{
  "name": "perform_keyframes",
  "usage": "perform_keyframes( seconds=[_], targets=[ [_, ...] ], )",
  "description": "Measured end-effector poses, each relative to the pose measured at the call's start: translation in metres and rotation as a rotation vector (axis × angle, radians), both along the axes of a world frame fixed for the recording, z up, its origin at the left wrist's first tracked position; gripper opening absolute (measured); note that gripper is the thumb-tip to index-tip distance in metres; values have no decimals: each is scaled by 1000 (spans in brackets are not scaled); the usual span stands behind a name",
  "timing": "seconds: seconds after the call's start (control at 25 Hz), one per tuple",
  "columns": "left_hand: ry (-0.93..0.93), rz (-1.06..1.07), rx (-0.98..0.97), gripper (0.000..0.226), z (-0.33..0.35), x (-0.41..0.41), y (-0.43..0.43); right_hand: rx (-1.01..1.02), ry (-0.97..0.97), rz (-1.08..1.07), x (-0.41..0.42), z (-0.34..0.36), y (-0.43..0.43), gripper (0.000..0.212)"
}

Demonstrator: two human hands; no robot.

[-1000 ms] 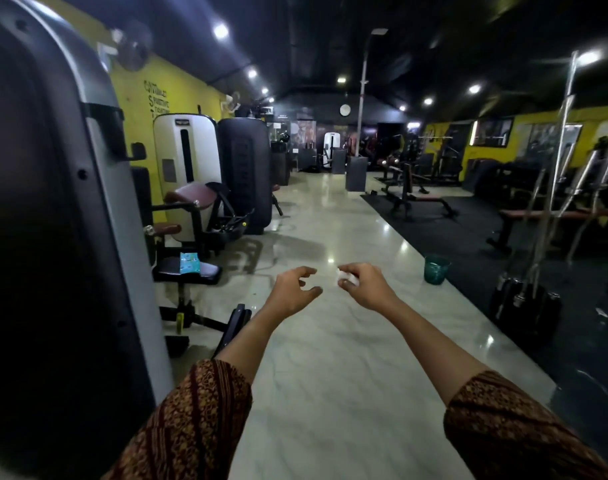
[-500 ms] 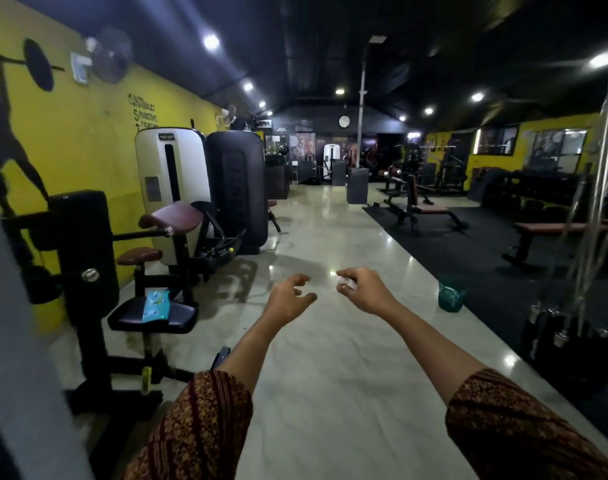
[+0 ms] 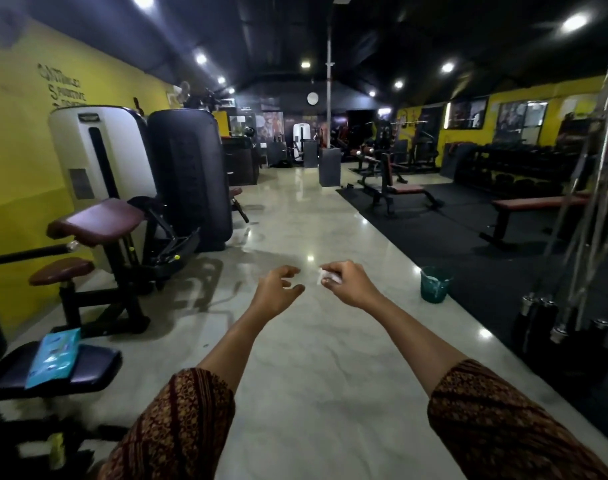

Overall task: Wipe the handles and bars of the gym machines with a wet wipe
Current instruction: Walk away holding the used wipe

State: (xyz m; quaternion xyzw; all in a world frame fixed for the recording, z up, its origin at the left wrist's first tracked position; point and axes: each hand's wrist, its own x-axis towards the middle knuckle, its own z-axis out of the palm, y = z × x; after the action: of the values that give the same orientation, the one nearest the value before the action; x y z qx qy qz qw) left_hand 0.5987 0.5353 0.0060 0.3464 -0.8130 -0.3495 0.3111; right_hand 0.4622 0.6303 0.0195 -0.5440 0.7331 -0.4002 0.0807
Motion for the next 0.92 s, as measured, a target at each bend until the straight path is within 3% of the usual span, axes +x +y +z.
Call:
perform_keyframes(
  seconds=[0.28, 0.92],
  targets=[
    [87, -70, 23, 38, 19, -183, -107, -37, 13, -82, -186, 26, -105, 28],
    [79, -297, 20, 38, 3, -601, -357, -8, -21, -353, -584, 6, -317, 30]
  ],
)
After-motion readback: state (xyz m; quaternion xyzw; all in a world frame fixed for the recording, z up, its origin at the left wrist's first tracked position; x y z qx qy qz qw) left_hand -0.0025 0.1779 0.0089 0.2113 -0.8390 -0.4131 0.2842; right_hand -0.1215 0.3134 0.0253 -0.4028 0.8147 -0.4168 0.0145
